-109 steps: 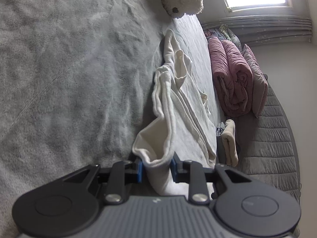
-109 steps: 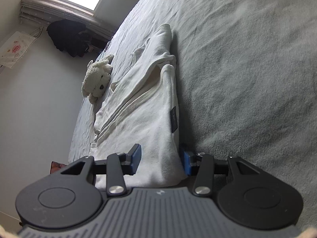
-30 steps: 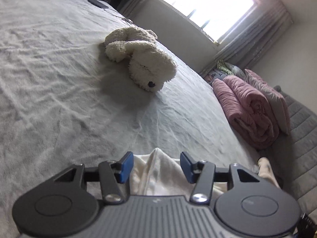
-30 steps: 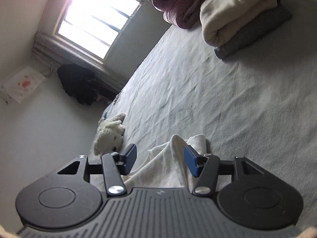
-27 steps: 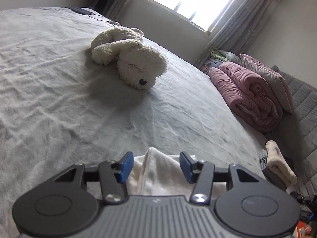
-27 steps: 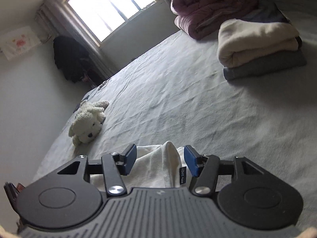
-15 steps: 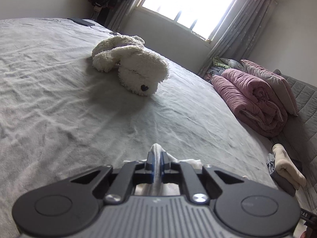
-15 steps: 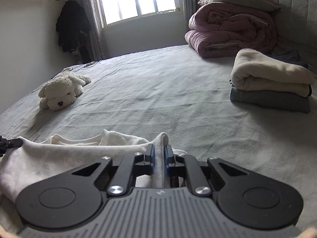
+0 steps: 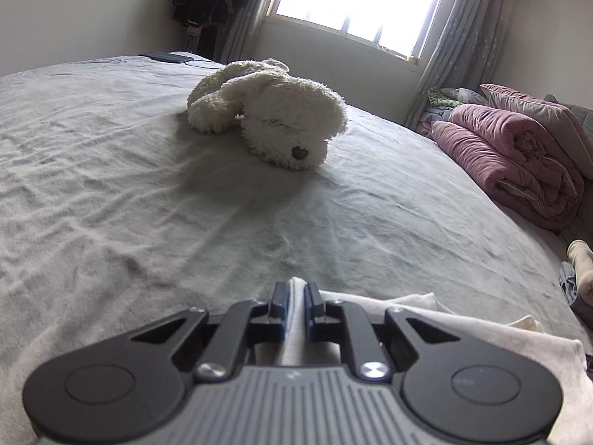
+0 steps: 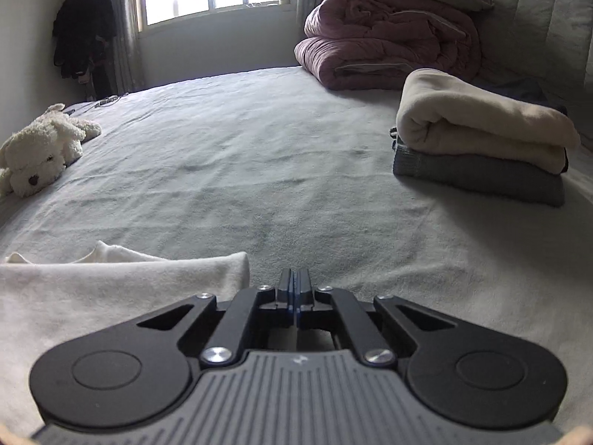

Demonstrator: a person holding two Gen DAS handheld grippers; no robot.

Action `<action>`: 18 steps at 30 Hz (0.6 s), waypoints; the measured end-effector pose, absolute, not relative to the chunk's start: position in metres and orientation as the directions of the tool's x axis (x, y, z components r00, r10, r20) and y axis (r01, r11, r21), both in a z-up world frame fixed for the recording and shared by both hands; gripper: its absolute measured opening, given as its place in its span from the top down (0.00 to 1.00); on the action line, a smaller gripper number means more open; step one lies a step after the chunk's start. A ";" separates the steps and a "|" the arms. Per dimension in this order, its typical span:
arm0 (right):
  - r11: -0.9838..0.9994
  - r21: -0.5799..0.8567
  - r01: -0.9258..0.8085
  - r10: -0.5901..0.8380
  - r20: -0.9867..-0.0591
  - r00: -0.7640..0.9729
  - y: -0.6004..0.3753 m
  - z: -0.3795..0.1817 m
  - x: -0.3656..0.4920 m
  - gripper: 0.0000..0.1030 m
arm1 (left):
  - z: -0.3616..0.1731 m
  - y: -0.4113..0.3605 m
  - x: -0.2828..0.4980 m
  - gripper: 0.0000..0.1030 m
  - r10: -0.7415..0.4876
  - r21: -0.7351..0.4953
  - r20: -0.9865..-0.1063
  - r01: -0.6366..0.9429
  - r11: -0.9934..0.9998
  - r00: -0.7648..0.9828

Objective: Fold clothes

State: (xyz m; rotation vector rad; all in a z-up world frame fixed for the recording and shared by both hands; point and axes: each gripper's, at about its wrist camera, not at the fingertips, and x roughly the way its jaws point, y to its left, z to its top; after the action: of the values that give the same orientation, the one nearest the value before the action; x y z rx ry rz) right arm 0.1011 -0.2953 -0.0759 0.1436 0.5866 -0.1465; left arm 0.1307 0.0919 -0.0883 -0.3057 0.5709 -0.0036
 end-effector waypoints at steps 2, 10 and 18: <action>0.977 0.118 0.178 -0.082 -0.562 0.823 -0.300 -0.072 0.097 0.97 | -0.085 0.092 0.128 0.86 -0.085 -0.278 -0.532 -0.079 0.957 0.843; 0.980 0.153 0.127 -0.035 -0.495 0.868 -0.289 -0.039 0.060 0.83 | -0.044 0.089 0.104 0.53 -0.032 -0.251 -0.463 -0.096 0.963 0.886; 0.984 0.069 -0.162 0.175 -0.491 0.853 -0.218 -0.023 0.028 0.59 | -0.044 0.045 0.075 0.46 -0.242 -0.254 -0.460 0.135 0.958 0.854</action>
State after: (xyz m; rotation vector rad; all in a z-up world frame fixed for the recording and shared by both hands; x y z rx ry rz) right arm 0.0281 -0.2179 -0.0228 0.0256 0.5186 0.1777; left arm 0.0746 0.0454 -0.0438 -0.2165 0.5095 -0.2001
